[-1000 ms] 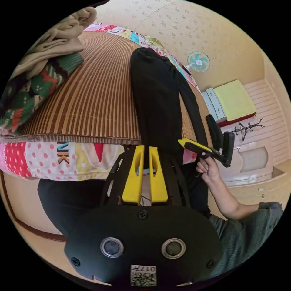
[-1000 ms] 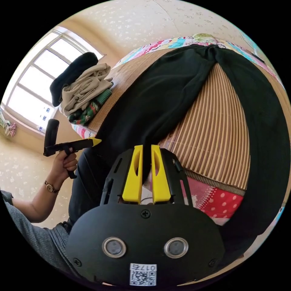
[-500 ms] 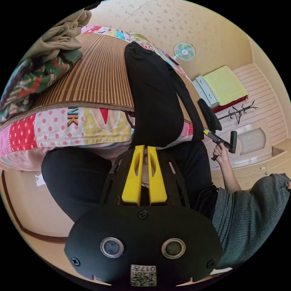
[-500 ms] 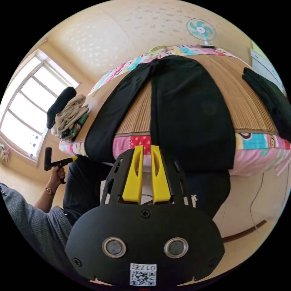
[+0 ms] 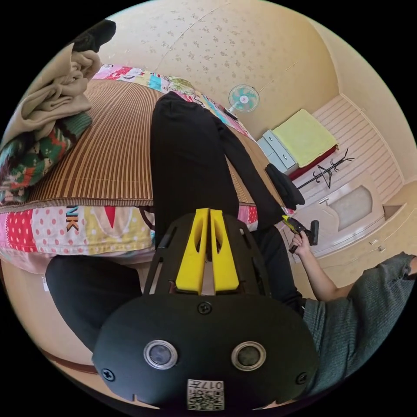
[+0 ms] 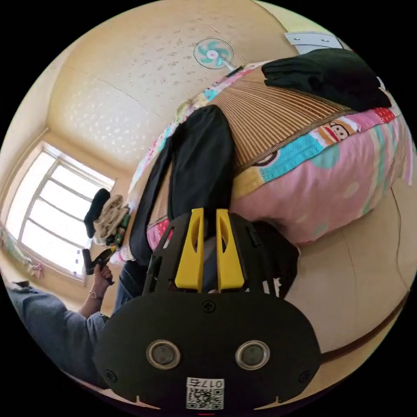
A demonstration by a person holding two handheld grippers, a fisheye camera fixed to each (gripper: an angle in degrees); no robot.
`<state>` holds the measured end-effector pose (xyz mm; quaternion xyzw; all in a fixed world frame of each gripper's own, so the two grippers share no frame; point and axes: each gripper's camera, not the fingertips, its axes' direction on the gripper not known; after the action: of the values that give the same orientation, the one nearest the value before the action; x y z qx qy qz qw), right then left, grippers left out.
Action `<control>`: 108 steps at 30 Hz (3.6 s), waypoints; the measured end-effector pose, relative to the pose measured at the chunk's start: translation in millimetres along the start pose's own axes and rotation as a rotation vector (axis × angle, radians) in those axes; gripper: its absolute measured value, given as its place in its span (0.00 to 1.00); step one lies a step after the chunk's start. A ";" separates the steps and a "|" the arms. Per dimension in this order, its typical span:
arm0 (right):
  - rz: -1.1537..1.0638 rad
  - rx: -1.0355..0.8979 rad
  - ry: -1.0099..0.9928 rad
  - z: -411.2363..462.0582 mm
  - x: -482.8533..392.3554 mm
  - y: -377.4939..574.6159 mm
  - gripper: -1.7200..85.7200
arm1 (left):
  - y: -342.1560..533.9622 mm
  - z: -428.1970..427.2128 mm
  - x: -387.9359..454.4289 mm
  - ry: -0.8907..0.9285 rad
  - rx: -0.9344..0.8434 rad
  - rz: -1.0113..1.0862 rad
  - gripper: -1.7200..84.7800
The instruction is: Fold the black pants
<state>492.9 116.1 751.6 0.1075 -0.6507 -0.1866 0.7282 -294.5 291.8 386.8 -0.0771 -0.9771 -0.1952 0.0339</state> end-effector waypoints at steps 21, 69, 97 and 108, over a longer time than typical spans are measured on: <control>0.178 -0.132 0.185 -24.0 75.8 -8.0 0.07 | 72.5 41.9 32.4 0.013 -0.084 0.006 0.01; -0.177 -0.140 0.041 11.2 -80.1 -18.3 0.05 | 32.2 30.3 32.0 0.182 -0.032 -0.030 0.14; -0.125 -0.483 0.576 405.6 -22.4 -365.9 0.21 | -111.1 130.6 71.3 0.531 -0.264 0.158 0.01; -0.405 -0.276 0.894 486.6 -186.9 -350.0 0.04 | -136.3 76.2 41.5 0.458 -0.368 -0.034 0.01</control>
<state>-49.5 -82.5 505.4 0.2034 -0.2110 -0.3440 0.8921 -360.5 202.6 269.3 -0.0195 -0.8935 -0.3819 0.2356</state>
